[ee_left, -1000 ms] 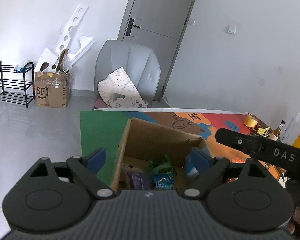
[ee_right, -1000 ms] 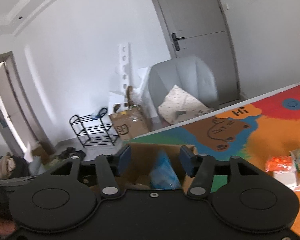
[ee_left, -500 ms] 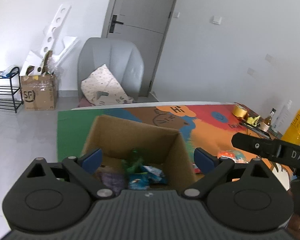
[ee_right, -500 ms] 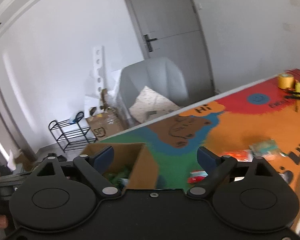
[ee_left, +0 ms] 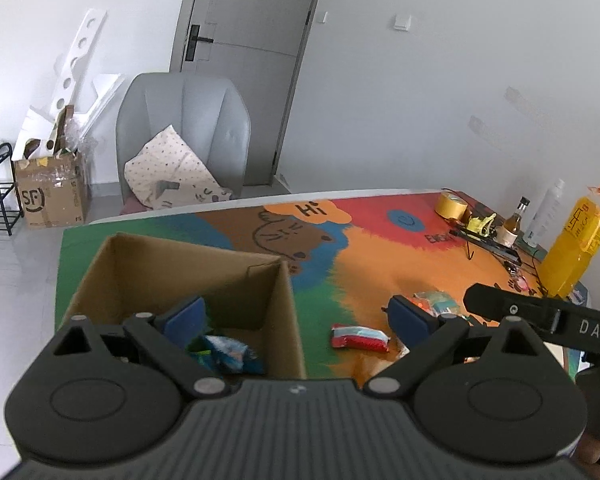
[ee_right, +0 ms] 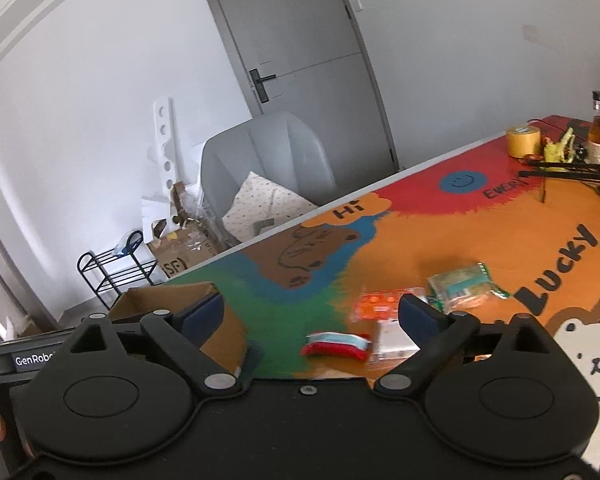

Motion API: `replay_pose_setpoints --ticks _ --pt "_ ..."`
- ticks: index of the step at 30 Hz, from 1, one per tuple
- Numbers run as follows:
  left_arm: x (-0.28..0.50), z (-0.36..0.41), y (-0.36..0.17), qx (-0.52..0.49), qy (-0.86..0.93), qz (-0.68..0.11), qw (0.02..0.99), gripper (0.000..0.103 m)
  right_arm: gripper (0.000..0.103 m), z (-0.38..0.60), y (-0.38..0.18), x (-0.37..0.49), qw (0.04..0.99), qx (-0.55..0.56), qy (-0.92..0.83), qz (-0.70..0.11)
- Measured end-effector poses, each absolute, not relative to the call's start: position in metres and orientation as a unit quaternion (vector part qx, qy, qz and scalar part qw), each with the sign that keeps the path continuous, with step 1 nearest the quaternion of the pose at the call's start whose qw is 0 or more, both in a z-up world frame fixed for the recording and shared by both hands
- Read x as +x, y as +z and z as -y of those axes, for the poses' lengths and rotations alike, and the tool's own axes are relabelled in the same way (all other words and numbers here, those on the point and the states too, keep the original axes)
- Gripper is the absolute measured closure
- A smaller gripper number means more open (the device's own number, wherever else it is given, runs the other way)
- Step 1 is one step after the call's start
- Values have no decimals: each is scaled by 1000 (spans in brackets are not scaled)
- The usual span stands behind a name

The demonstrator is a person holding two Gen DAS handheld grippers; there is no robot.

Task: Organize snacks
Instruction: 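Move both tools back over the snacks on the table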

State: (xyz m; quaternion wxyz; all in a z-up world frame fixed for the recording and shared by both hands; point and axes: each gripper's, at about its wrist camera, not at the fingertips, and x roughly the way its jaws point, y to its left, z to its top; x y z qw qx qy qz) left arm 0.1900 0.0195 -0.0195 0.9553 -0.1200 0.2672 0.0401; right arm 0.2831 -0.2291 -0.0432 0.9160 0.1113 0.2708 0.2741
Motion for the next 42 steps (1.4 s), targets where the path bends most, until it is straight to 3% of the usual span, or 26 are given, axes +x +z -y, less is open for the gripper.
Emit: replay_pose_setpoints --ticks 15,25,34,37,42 --pt "219 27 -26 -95 26 -284 954 6 9 266 -66 310 904 137 288 -284" --pt "236 54 -40 -86 37 -301 949 6 24 289 -90 329 892 158 290 -310" --pt "244 63 -52 -95 66 -310 944 8 28 293 -104 343 881 162 306 -323" --pt "246 65 -52 -96 76 -305 944 13 28 289 -104 348 880 157 316 -318" --pt "253 61 -52 -97 87 -309 942 43 28 276 -106 362 875 159 327 -318"
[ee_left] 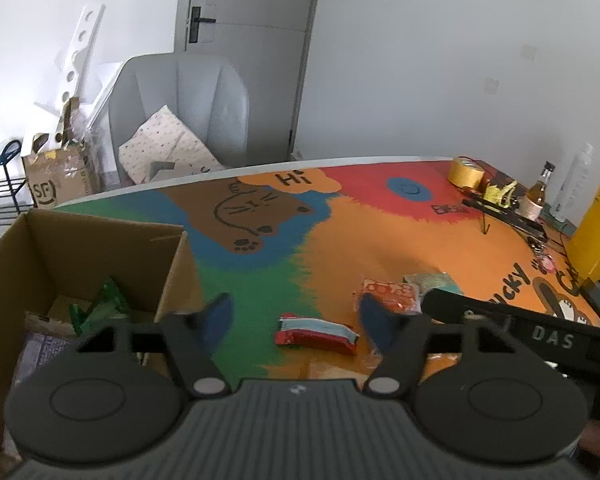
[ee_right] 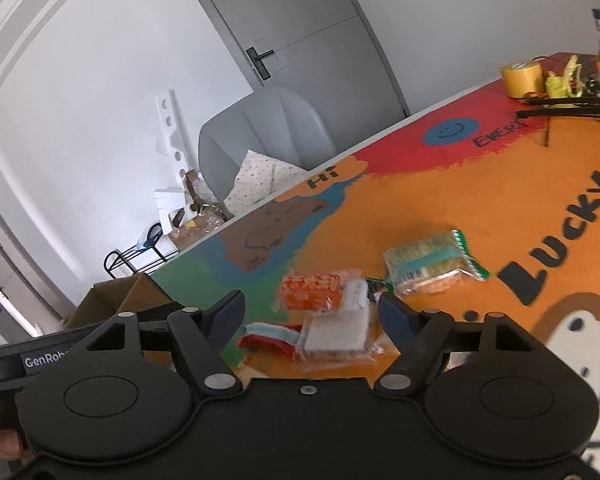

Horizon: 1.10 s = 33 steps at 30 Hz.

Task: Organize snacks
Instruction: 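Move both tools back over the snacks on the table, then grasp the clear orange-filled pastry pack with the right tool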

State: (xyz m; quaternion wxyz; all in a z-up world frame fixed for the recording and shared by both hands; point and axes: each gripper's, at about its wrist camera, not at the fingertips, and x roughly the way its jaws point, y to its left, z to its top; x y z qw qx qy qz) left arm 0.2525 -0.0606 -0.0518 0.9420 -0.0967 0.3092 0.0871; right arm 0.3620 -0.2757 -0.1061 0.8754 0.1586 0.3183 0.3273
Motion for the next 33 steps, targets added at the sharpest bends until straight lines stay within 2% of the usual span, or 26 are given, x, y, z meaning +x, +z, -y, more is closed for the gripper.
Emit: replay_pose_setpoints --ticks 3,11,14,16,22,25,28,33 --pt "256 56 -54 -99 93 -314 940 48 28 264 -110 370 876 150 328 -321" --pt "262 53 -57 -103 93 -320 937 48 26 239 -121 391 878 133 320 -331" --pt "262 55 -58 -98 95 -319 938 48 29 234 -126 392 881 120 312 -334" --pt "263 55 -59 -97 96 -318 938 48 53 236 -129 391 883 118 305 -338" --pt "265 57 -60 -98 101 -317 938 48 84 249 -131 385 882 128 307 -335" --pt "263 61 -59 -94 99 -312 940 47 89 257 -132 380 881 135 304 -335" --pt "261 67 -58 -89 92 -312 942 47 89 265 -131 375 883 141 301 -331" --pt "256 79 -56 -80 78 -310 944 40 89 281 -127 364 887 148 294 -324"
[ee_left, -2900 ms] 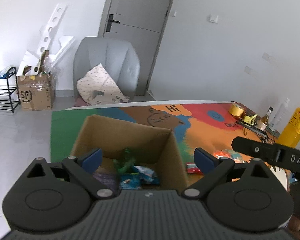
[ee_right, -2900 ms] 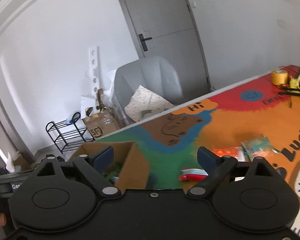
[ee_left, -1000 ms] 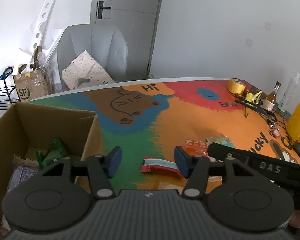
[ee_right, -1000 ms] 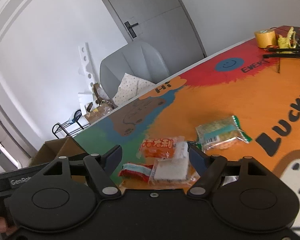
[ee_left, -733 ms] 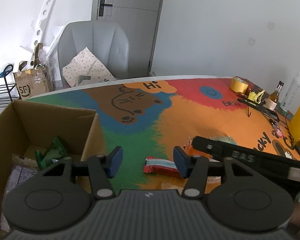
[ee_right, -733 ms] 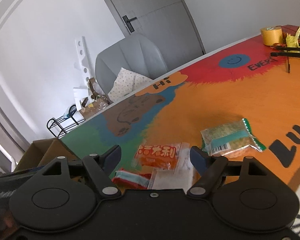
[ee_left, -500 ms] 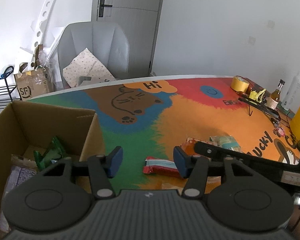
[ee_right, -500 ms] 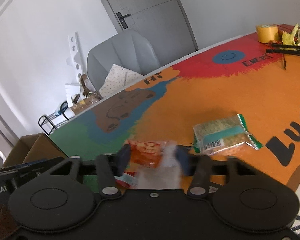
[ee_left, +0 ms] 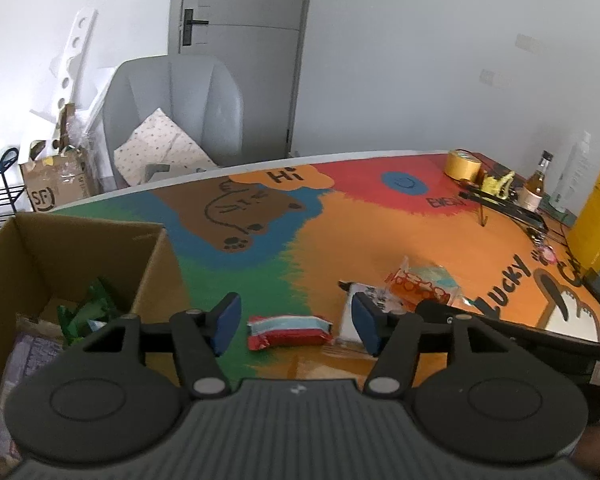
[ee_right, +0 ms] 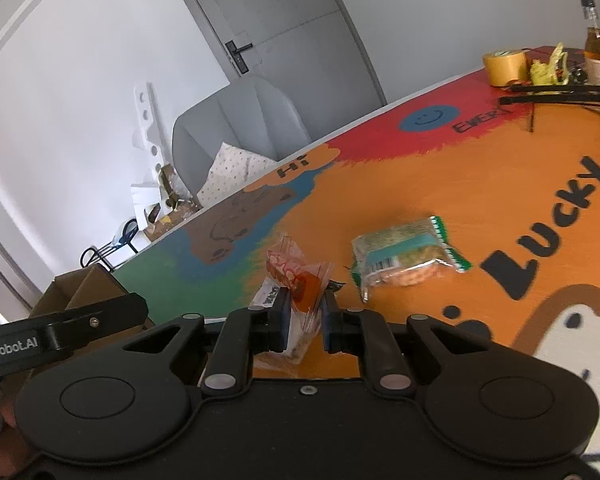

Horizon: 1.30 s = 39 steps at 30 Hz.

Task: Organize snacks
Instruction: 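Grasp the clear orange-filled pastry pack with the right tool, then grasp the cream bread pack with the left tool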

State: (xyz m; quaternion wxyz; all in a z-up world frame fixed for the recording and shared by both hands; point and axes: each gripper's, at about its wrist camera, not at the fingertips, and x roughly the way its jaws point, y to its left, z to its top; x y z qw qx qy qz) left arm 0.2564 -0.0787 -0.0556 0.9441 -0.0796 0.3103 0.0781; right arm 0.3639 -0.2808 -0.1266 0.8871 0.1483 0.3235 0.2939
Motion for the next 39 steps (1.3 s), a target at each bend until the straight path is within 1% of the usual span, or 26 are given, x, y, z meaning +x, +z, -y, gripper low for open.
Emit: replay_pose_setpoints --ticks 1,3,11,22,24,27,39 --pt "256 81 -56 -80 75 -312 944 38 89 285 -126 361 888 150 292 -321" --pt "255 87 -57 -77 70 -313 944 30 89 292 -125 357 890 154 288 -317" --pt "260 111 -77 -52 52 -331 941 19 89 321 -130 340 894 170 268 -316" --pt "282 136 -110 3 53 -372 927 17 89 345 -142 333 897 183 247 -318" --pt "283 139 -114 16 53 -378 924 15 89 346 -144 332 896 184 246 -320" --pt "279 139 -116 22 54 -379 923 13 89 345 -146 333 895 187 246 -322" --pt "251 126 -113 22 57 -385 921 13 89 332 -149 320 889 188 259 -327"
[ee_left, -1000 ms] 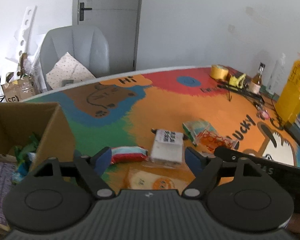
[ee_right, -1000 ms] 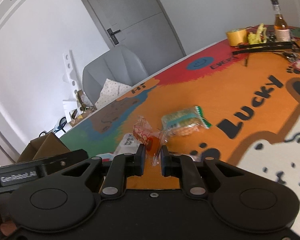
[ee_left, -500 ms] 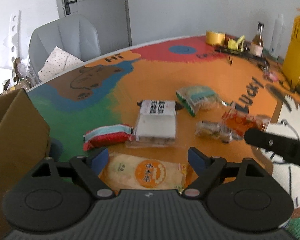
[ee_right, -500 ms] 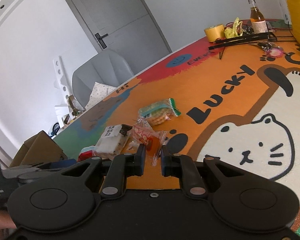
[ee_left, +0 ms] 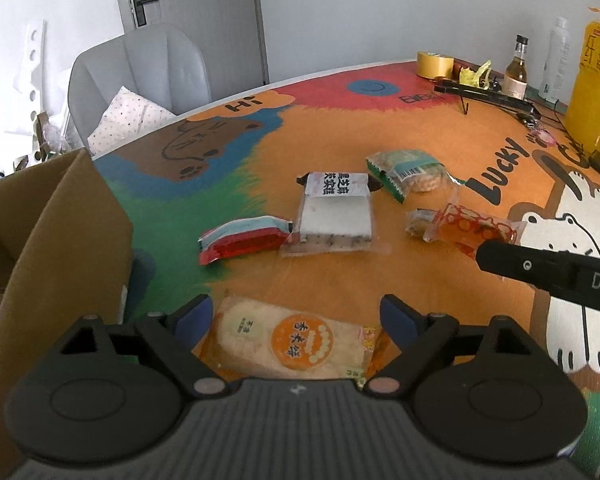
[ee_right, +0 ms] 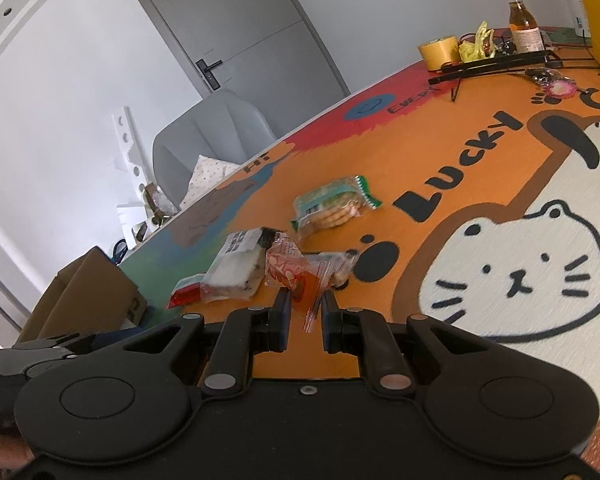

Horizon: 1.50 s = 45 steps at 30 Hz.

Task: Organize snacks
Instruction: 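Grasp the cream bread pack with the left tool, then carry both held packs into the cardboard box and open both tools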

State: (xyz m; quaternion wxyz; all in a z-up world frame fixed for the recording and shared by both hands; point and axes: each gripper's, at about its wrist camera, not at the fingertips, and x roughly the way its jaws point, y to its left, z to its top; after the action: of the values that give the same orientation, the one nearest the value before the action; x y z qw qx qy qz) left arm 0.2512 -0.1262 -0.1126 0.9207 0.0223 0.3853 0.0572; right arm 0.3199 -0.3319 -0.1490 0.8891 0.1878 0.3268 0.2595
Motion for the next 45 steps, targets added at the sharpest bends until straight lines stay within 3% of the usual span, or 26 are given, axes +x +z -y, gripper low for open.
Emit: replay_pose_setpoints --ticks 8,13,14,18,20,45 --pt "237 123 -114 26 63 -390 918 11 89 329 -147 306 889 185 263 -326" --pt "230 113 -113 -12 61 -389 919 15 89 330 -146 301 890 183 263 -325" --pt "228 111 -112 -22 62 -387 920 19 89 330 -145 301 890 183 263 -325" --pt "230 103 -117 -47 52 -412 909 62 89 328 -146 295 889 182 267 -325" --pt "227 104 -117 -41 53 -406 911 68 89 327 -146 293 888 183 268 -325" --pt "194 63 -43 -67 52 -306 948 69 89 279 -93 274 894 145 317 -281"
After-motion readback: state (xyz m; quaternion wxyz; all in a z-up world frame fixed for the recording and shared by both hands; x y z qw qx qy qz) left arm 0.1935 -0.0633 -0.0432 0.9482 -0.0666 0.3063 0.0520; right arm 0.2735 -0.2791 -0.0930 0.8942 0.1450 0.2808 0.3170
